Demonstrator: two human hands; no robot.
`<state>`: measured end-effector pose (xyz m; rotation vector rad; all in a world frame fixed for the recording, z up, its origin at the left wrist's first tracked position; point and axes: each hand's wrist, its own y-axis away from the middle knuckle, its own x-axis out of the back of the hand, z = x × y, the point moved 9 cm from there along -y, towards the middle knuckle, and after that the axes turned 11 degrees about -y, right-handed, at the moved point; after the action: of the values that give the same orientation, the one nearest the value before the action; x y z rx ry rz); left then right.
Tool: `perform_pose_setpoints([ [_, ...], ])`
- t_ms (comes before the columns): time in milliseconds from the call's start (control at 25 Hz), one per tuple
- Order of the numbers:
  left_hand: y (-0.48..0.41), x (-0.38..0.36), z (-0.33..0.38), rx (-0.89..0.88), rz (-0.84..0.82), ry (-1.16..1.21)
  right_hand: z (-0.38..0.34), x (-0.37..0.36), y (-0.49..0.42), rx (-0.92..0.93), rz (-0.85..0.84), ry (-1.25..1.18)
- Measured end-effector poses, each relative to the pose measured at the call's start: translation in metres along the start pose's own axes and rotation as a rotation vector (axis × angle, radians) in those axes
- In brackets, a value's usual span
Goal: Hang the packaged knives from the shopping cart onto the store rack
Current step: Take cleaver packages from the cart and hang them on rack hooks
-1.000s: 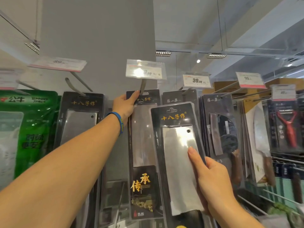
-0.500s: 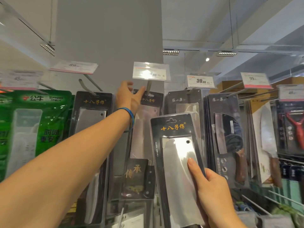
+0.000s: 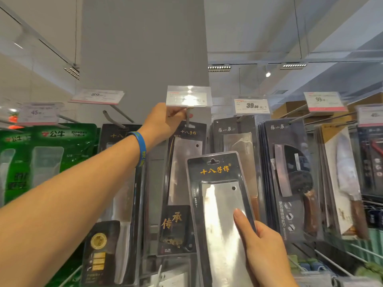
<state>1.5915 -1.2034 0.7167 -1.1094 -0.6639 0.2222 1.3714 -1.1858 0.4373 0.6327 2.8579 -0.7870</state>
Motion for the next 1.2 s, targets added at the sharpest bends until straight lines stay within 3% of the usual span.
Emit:
perform_pose_setpoints([
  [120, 0.004, 0.013, 0.001, -0.045, 0.028, -0.025, 0.002, 0.0, -0.002, -0.005, -0.004, 0.013],
  [240, 0.011, 0.044, -0.005, -0.062, 0.231, -0.095, -0.001, -0.002, -0.006, 0.021, -0.017, -0.026],
  [360, 0.026, 0.062, -0.028, 0.013, 0.295, -0.171, -0.009, -0.017, -0.006, 0.079, -0.034, -0.054],
  [560, 0.075, 0.073, -0.094, 0.284, 0.227, -0.117, -0.012, -0.066, 0.003, 0.102, -0.08, -0.054],
  [720, 0.122, 0.057, -0.124, 0.451, 0.032, 0.148, -0.018, -0.113, 0.018, 0.099, -0.09, -0.081],
  [1000, 0.172, 0.034, -0.126, 0.504, -0.216, 0.509, -0.029, -0.167, 0.031, 0.1, -0.064, -0.163],
  [1080, 0.182, 0.033, -0.127, 0.486, -0.203, 0.597, -0.031, -0.178, 0.038, 0.096, -0.042, -0.167],
  [1200, 0.195, 0.045, -0.141, 0.485, -0.023, 0.603, -0.027, -0.195, 0.053, 0.067, -0.078, -0.16],
])
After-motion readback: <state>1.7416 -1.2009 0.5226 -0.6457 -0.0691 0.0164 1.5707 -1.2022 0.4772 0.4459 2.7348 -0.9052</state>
